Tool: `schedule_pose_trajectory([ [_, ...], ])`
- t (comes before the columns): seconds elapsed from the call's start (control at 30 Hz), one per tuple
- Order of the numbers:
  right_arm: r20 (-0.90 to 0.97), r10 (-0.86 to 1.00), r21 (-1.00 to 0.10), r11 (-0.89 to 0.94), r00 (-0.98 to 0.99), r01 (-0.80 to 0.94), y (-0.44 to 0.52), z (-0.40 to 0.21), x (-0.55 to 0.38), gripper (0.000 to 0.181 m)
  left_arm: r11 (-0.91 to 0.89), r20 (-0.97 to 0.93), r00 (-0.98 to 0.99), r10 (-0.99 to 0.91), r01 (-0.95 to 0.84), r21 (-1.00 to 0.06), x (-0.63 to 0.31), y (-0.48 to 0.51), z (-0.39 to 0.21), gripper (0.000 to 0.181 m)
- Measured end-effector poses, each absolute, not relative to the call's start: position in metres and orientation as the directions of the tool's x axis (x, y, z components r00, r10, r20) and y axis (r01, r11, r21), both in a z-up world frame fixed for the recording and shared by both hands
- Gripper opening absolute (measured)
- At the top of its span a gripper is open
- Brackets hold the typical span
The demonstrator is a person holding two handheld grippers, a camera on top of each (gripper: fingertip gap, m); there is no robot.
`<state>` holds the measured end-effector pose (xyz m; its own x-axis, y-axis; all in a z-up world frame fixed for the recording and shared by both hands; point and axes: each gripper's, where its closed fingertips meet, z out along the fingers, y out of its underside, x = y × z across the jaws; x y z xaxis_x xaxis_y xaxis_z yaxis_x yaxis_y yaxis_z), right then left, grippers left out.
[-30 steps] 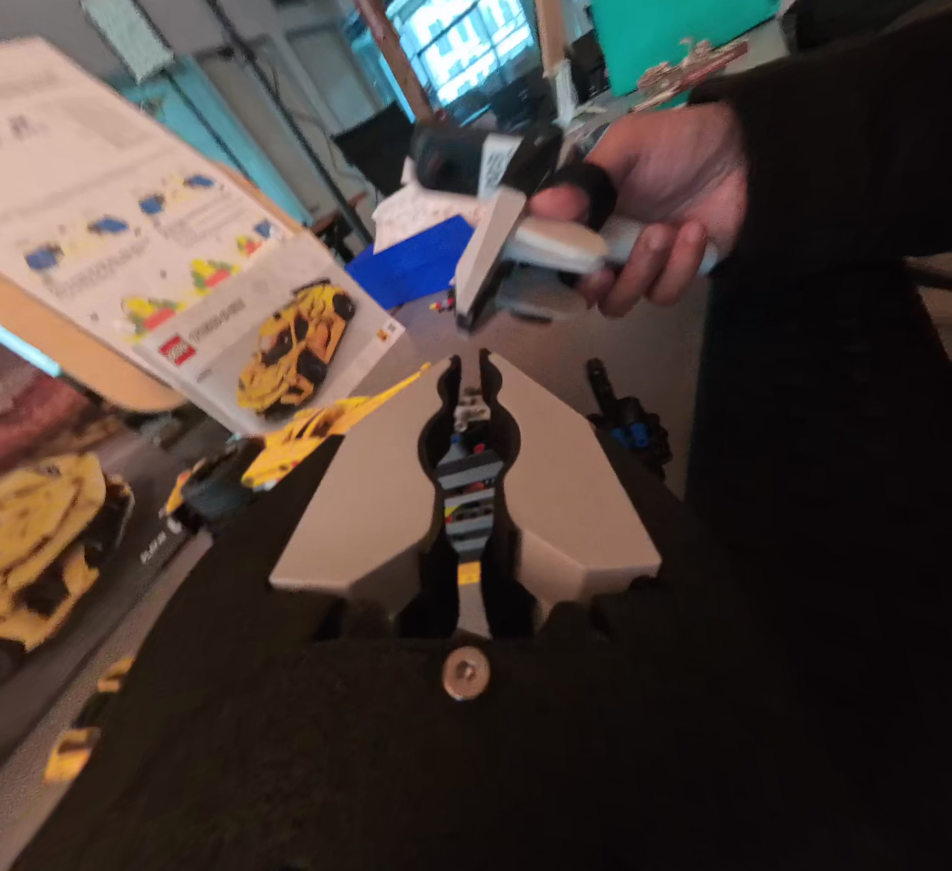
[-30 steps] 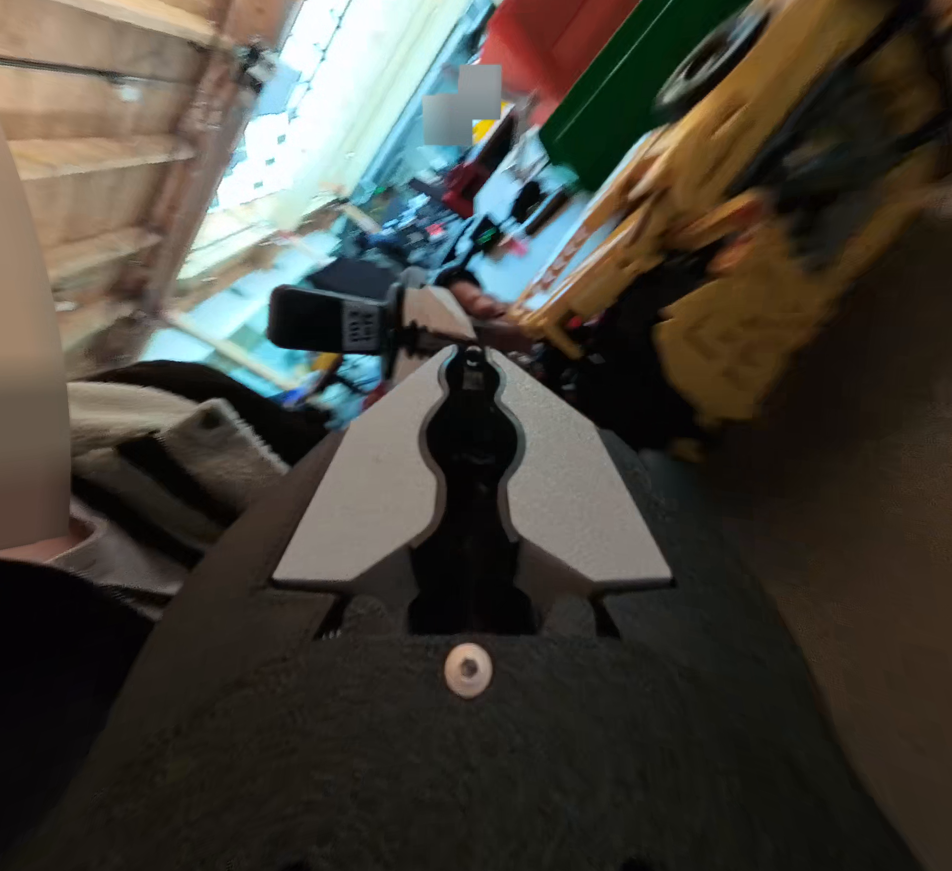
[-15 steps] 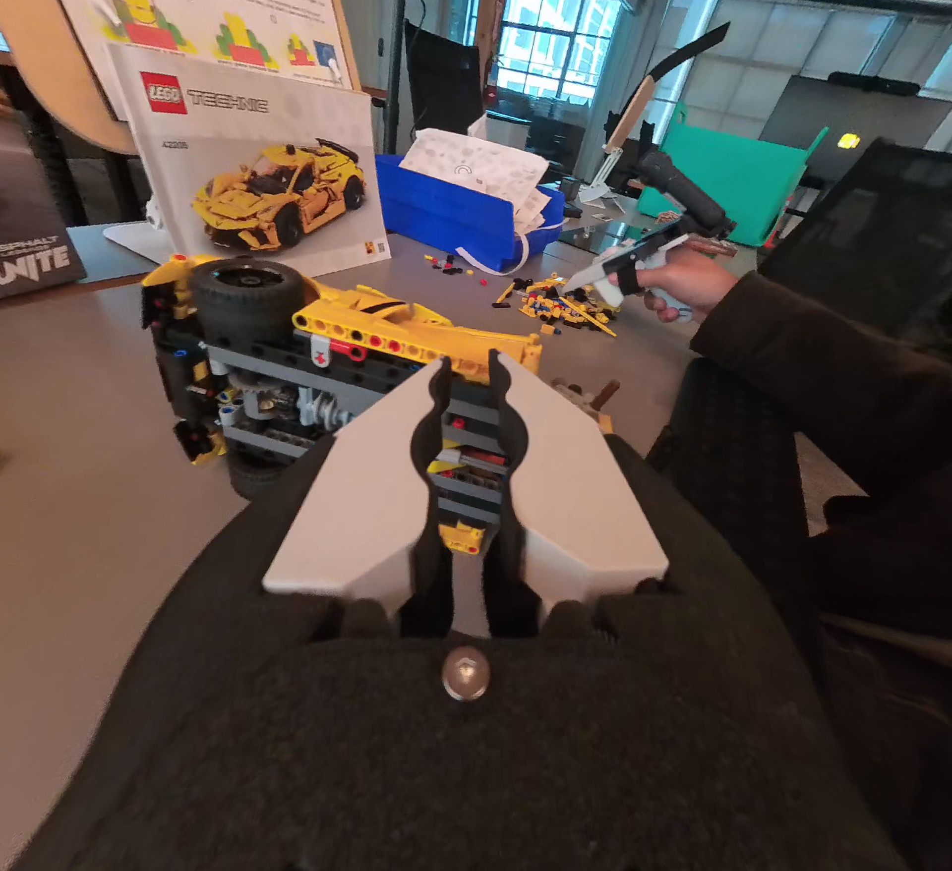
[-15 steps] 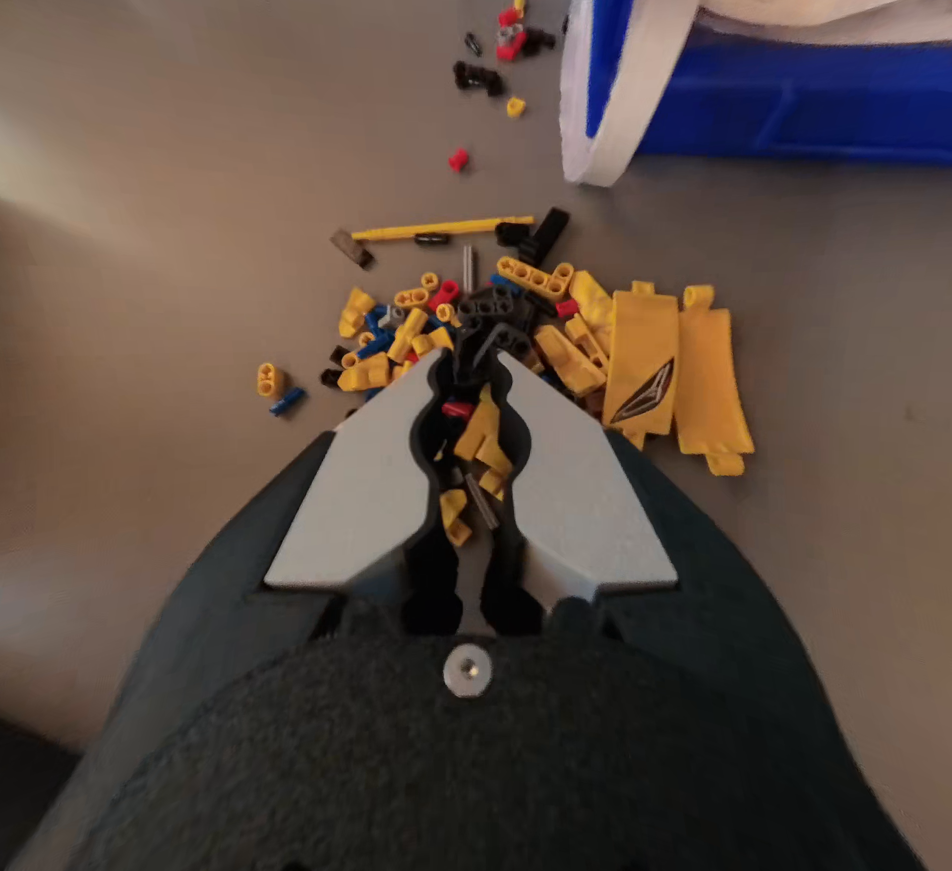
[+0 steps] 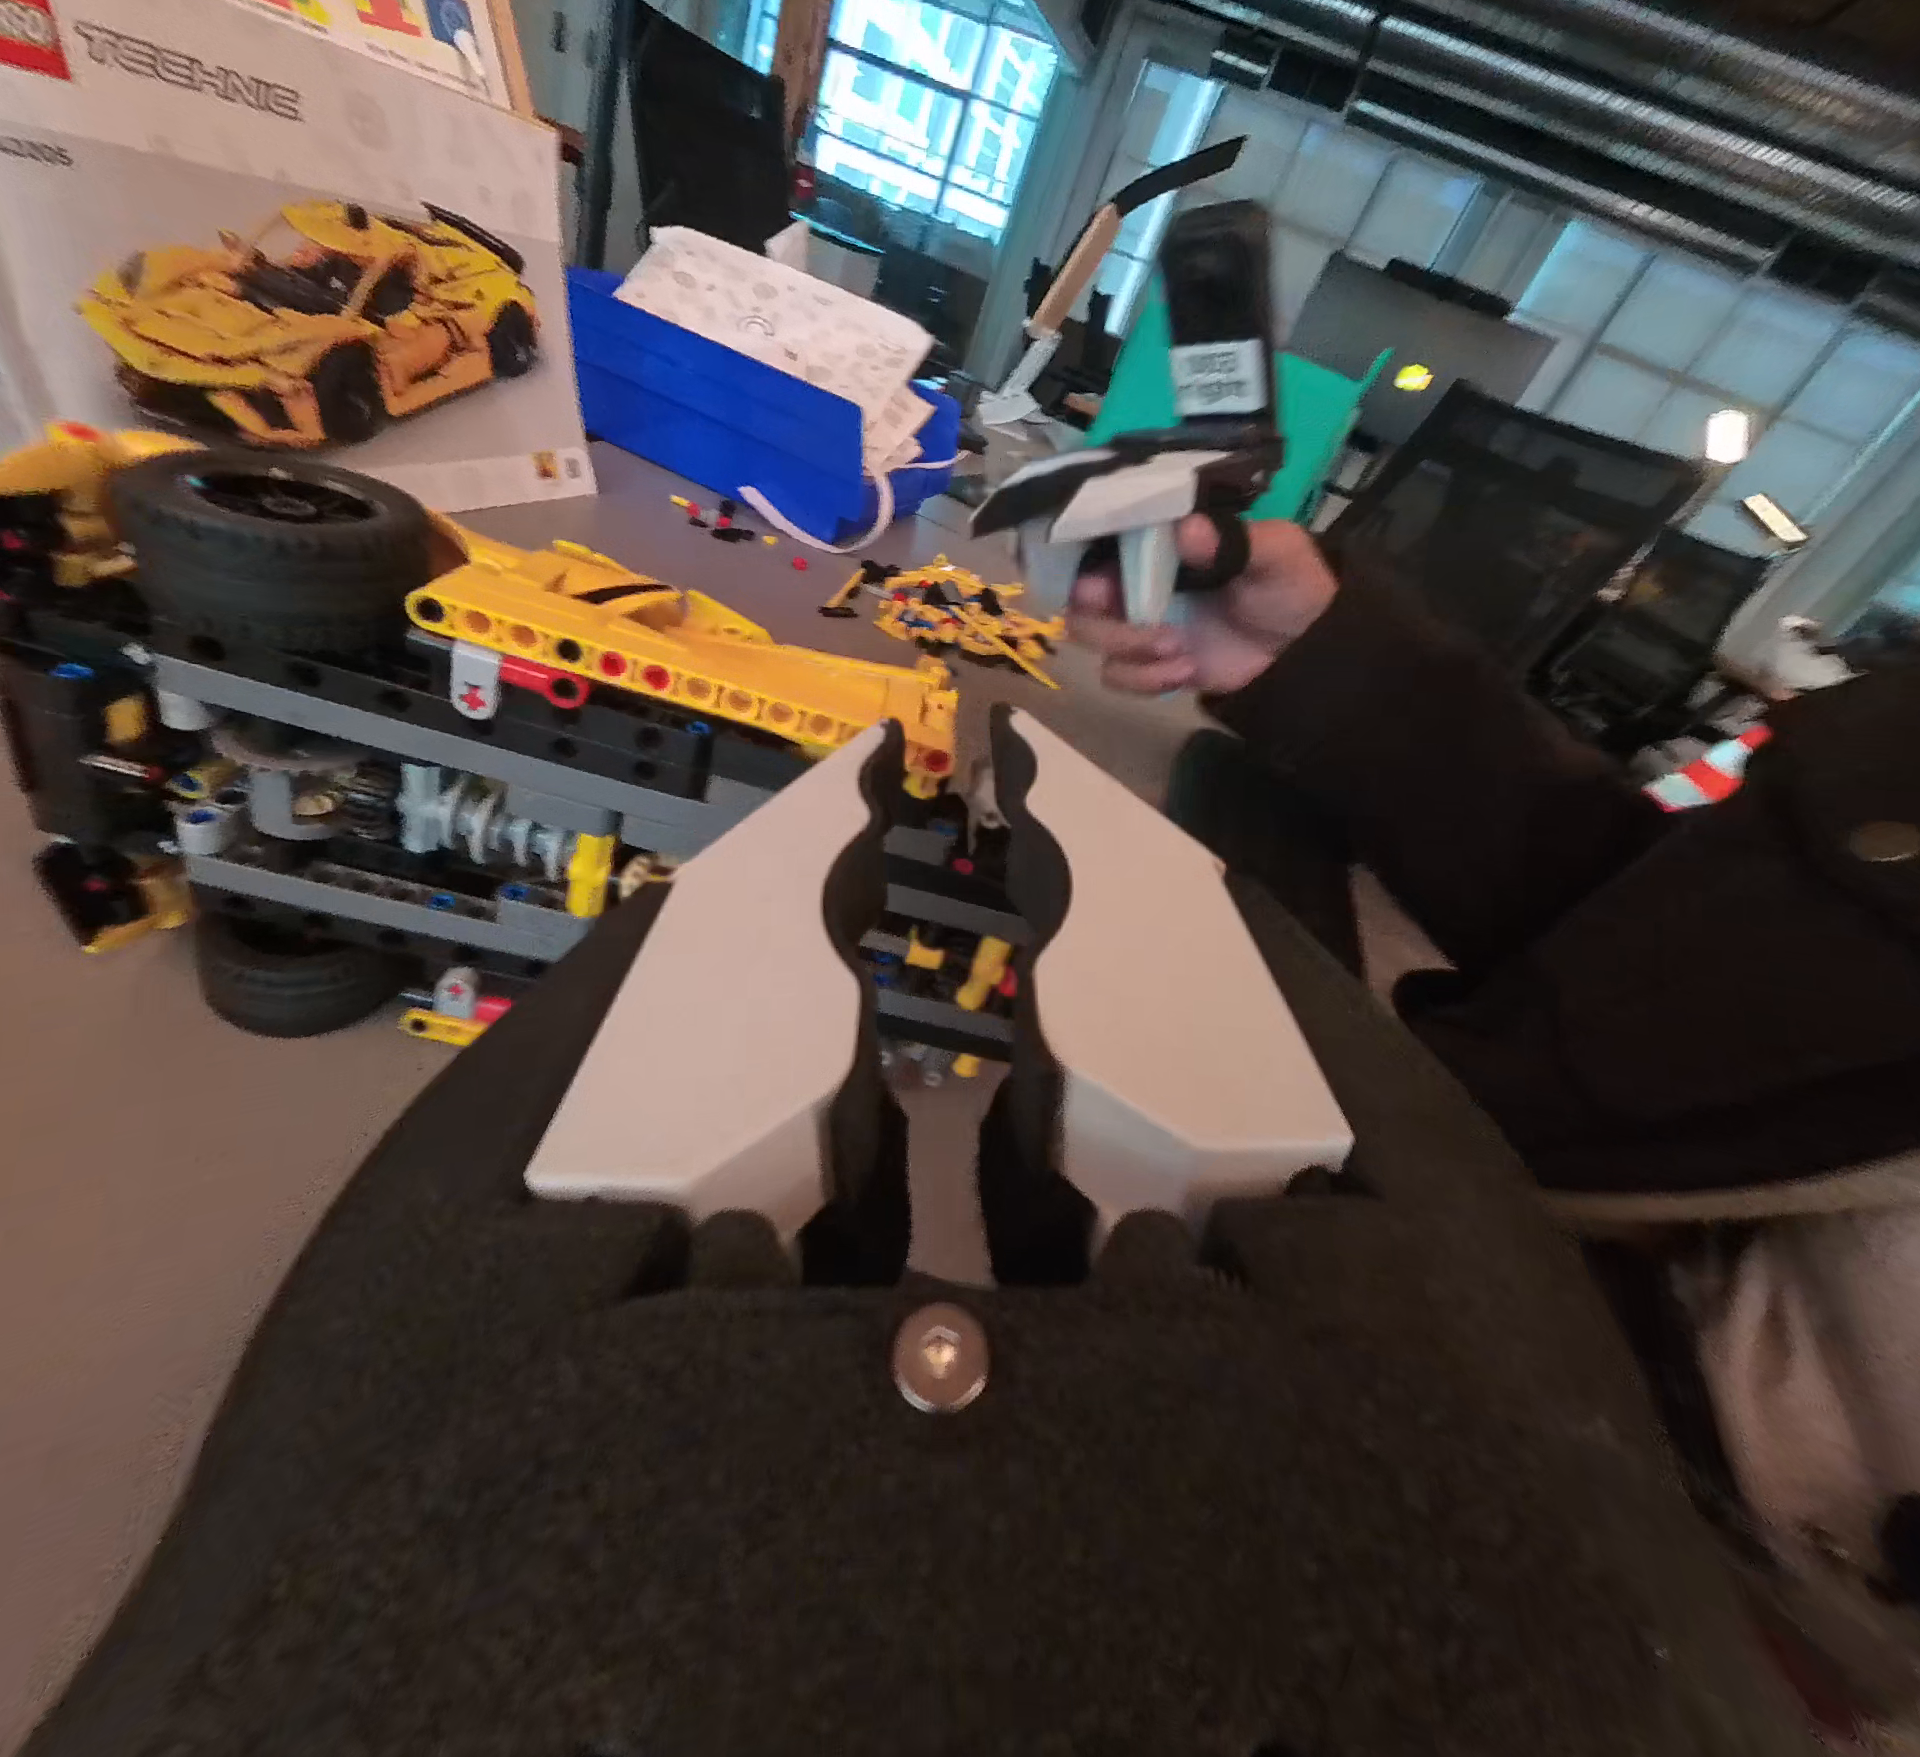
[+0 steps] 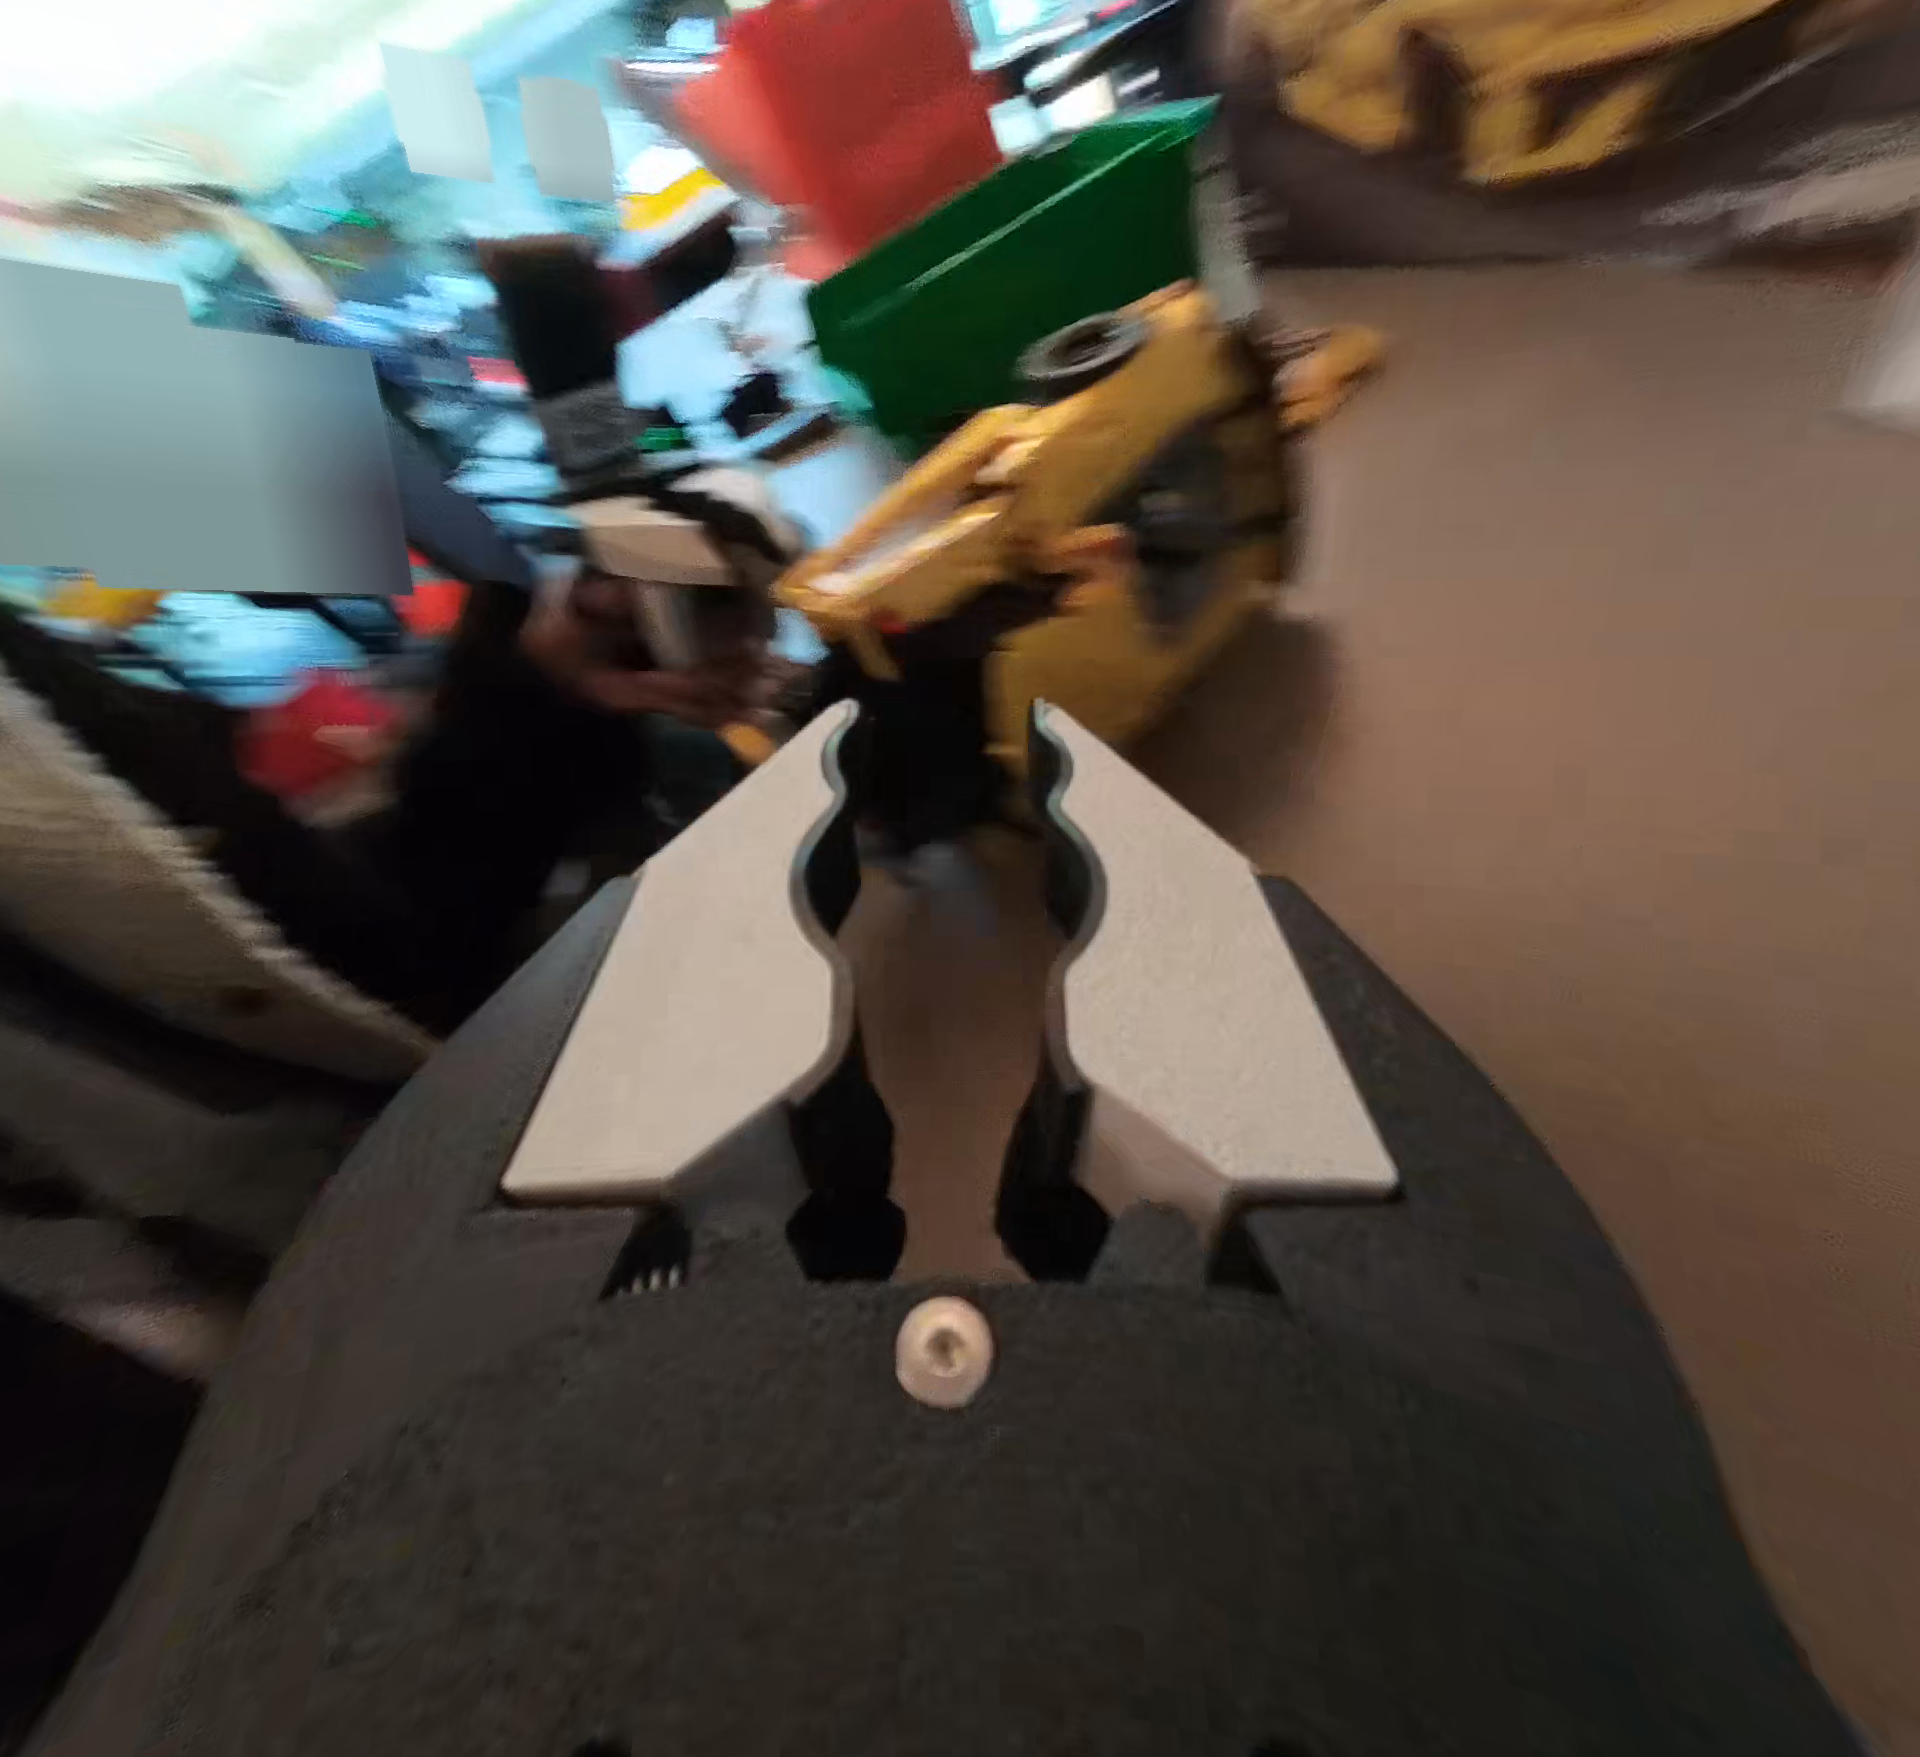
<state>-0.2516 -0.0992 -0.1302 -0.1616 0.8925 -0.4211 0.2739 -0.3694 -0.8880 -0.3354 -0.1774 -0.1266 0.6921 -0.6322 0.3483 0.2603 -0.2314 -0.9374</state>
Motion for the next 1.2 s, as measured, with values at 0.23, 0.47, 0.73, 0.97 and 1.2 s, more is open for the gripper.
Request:
schedule_pose_trajectory([
  [0.23,-0.771,0.548,-0.633,-0.613,-0.323,0.473,-0.164,-0.147,-0.294,0.027,-0.366,0.382,0.652,-0.656,0.167,-0.915,-0.319,-0.182,-0.151,0.016],
  [0.47,-0.796,0.527,-0.602,-0.639,-0.297,0.479,-0.17,-0.151,-0.306,0.021,-0.369,0.383,0.659,-0.647,0.169,-0.914,-0.317,-0.178,-0.152,0.015],
  [0.73,-0.857,0.464,-0.511,-0.71,-0.224,0.485,-0.167,-0.154,-0.309,0.009,-0.363,0.383,0.653,-0.653,0.173,-0.916,-0.31,-0.177,-0.151,0.006],
  [0.97,-0.862,0.443,-0.505,-0.705,-0.246,0.498,-0.176,-0.15,-0.313,0.017,-0.302,0.304,0.691,-0.656,0.128,-0.945,-0.308,-0.175,-0.149,0.003],
  [1.2,-0.911,0.282,-0.404,-0.765,-0.302,0.502,-0.174,-0.152,-0.312,0.006,-0.3,0.291,0.687,-0.665,0.112,-0.948,-0.308,-0.176,-0.15,0.003],
])
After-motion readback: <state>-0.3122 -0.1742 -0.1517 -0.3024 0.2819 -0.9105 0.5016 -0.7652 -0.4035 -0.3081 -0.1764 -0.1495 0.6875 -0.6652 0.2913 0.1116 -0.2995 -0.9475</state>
